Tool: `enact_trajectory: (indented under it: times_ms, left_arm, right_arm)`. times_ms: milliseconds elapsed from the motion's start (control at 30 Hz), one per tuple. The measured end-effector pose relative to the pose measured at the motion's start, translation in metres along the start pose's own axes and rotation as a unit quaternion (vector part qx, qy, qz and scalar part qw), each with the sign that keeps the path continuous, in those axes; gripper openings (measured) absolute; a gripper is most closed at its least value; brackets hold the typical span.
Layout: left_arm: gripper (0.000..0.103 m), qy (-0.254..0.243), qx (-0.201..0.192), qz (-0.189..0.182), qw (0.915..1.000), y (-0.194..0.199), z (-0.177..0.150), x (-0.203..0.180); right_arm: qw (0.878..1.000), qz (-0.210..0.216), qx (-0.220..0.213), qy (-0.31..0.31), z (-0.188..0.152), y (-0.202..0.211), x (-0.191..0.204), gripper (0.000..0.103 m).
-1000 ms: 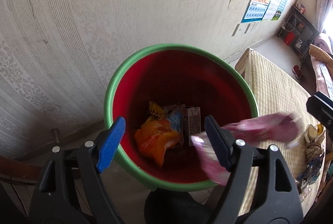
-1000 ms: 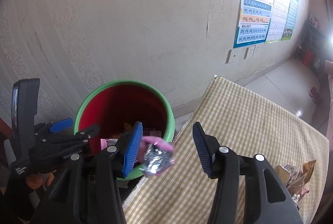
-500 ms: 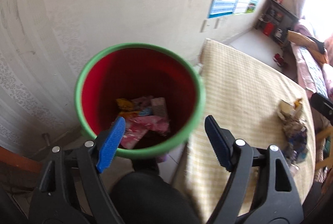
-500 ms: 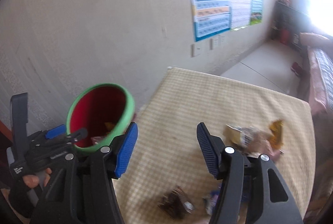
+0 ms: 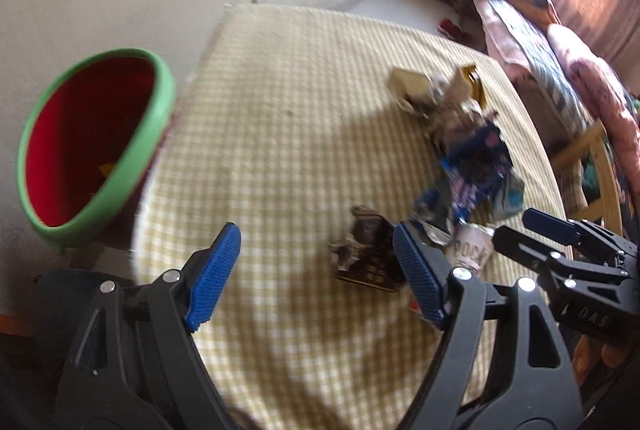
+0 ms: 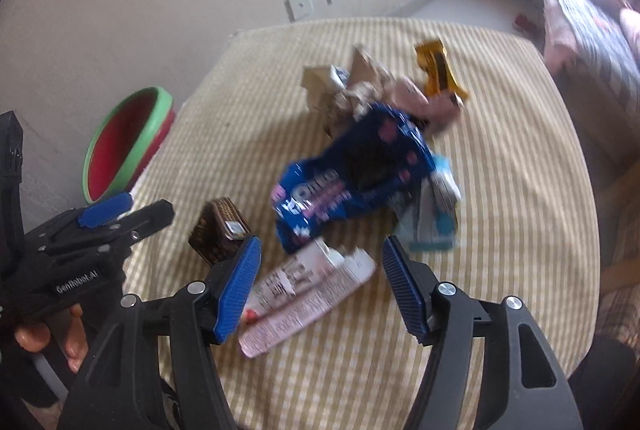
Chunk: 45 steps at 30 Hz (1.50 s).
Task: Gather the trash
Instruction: 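Grasp the brown chocolate box with the left tool while the right tool grasps the white Pocky box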
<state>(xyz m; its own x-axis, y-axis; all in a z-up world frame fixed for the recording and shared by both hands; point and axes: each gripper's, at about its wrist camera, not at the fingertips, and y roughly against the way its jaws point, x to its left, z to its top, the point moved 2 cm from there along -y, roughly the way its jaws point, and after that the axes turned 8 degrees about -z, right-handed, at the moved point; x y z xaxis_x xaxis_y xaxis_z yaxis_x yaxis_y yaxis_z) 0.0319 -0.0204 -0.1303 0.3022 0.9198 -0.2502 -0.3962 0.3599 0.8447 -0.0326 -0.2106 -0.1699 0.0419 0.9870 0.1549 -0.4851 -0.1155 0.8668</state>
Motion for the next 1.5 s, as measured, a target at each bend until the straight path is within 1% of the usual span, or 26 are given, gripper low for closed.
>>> enact_trajectory:
  times_ms: [100,200,300,333,367,400,467,500,533,567,633,733,800,833,867,933,967,1033,1067,1167,1200,1233,1267,1333,1433,1500]
  left_arm:
    - [0.076,-0.01,0.026,-0.004,0.9996,-0.019,-0.001,-0.013]
    - [0.076,-0.014,0.053,-0.003,0.9985,-0.038,-0.005,-0.02]
    - [0.076,-0.016,0.076,0.003,0.997,-0.051,-0.012,-0.02]
    - [0.074,-0.014,0.079,0.003,0.9968,-0.052,-0.014,-0.019]
    - [0.065,-0.01,0.081,0.001,0.9967,-0.053,-0.014,-0.018]
    - [0.061,-0.008,0.08,-0.002,0.9968,-0.054,-0.014,-0.017]
    - [0.039,-0.005,0.075,-0.011,0.9971,-0.052,-0.014,-0.017]
    - [0.034,-0.006,0.072,-0.014,0.9973,-0.05,-0.013,-0.017]
    - [0.024,-0.007,0.067,-0.013,0.9976,-0.049,-0.013,-0.017]
    - [0.017,-0.009,0.063,-0.009,0.9979,-0.048,-0.012,-0.017]
    - [0.011,-0.006,0.058,-0.001,0.9983,-0.046,-0.01,-0.014]
    - [0.012,0.01,0.055,0.005,0.9984,-0.045,-0.009,-0.007]
    - [0.014,0.027,0.049,0.006,0.9984,-0.042,-0.009,-0.001]
    - [0.021,0.032,0.047,0.006,0.9984,-0.04,-0.009,0.001]
    - [0.033,0.038,0.041,0.006,0.9984,-0.038,-0.008,0.003]
    - [0.044,0.04,0.034,0.007,0.9986,-0.035,-0.009,0.005]
    - [0.047,0.039,0.03,0.007,0.9988,-0.034,-0.008,0.004]
    - [0.05,0.035,0.027,0.008,0.999,-0.032,-0.008,0.004]
    - [0.053,0.032,0.025,0.007,0.9992,-0.032,-0.008,0.003]
    - [0.054,0.025,0.024,0.002,0.9994,-0.031,-0.007,-0.001]
    - [0.055,0.023,0.024,0.0,0.9994,-0.031,-0.006,-0.003]
    - [0.056,0.02,0.024,-0.003,0.9995,-0.032,-0.005,-0.006]
    - [0.06,0.013,0.025,-0.005,0.9996,-0.033,-0.004,-0.01]
    - [0.068,-0.003,0.03,-0.005,0.9995,-0.037,-0.003,-0.016]
    - [0.068,-0.014,0.049,0.006,0.9987,-0.052,-0.003,-0.019]
    - [0.068,-0.005,0.062,-0.001,0.9981,-0.06,-0.002,-0.017]
  right_arm:
    - [1.0,0.006,0.002,-0.018,-0.003,0.0,-0.009,0.062]
    - [1.0,0.018,-0.001,-0.022,-0.006,0.003,-0.012,0.062]
    - [0.999,0.031,0.005,-0.024,-0.01,0.003,-0.012,0.062]
    - [0.999,0.035,0.008,-0.026,-0.013,0.003,-0.012,0.062]
    - [0.999,0.039,0.012,-0.027,-0.015,0.001,-0.011,0.062]
    - [0.999,0.042,0.016,-0.029,-0.015,-0.001,-0.012,0.062]
    - [0.998,0.045,0.021,-0.031,-0.02,-0.002,-0.011,0.063]
    - [0.998,0.048,0.023,-0.033,-0.021,-0.003,-0.011,0.063]
    - [0.998,0.049,0.024,-0.034,-0.021,-0.004,-0.012,0.063]
    - [0.998,0.051,0.026,-0.036,-0.021,-0.004,-0.013,0.063]
    - [0.997,0.056,0.031,-0.042,-0.023,-0.006,-0.013,0.063]
    - [0.995,0.066,0.047,-0.052,-0.026,-0.011,-0.012,0.063]
    - [0.994,0.07,0.058,-0.054,-0.025,-0.016,-0.008,0.063]
    - [0.994,0.071,0.063,-0.055,-0.024,-0.018,-0.005,0.063]
    - [0.994,0.073,0.067,-0.055,-0.024,-0.021,-0.003,0.064]
    - [0.993,0.075,0.076,-0.055,-0.023,-0.028,0.003,0.064]
    - [0.993,0.074,0.078,-0.05,-0.024,-0.032,0.007,0.064]
    - [0.994,0.069,0.078,-0.038,-0.024,-0.037,0.012,0.062]
    - [0.994,0.073,0.078,-0.033,-0.025,-0.037,0.013,0.056]
    - [0.995,0.072,0.068,-0.017,-0.024,-0.032,0.014,0.043]
    - [0.995,0.07,0.064,-0.012,-0.024,-0.03,0.013,0.037]
    - [0.996,0.069,0.06,-0.009,-0.024,-0.027,0.011,0.032]
    - [0.996,0.066,0.058,-0.005,-0.025,-0.024,0.009,0.029]
    - [0.996,0.063,0.059,-0.002,-0.026,-0.021,0.004,0.029]
    - [0.996,0.063,0.062,-0.006,-0.027,-0.02,-0.001,0.03]
    - [0.996,0.064,0.064,-0.007,-0.029,-0.02,-0.003,0.035]
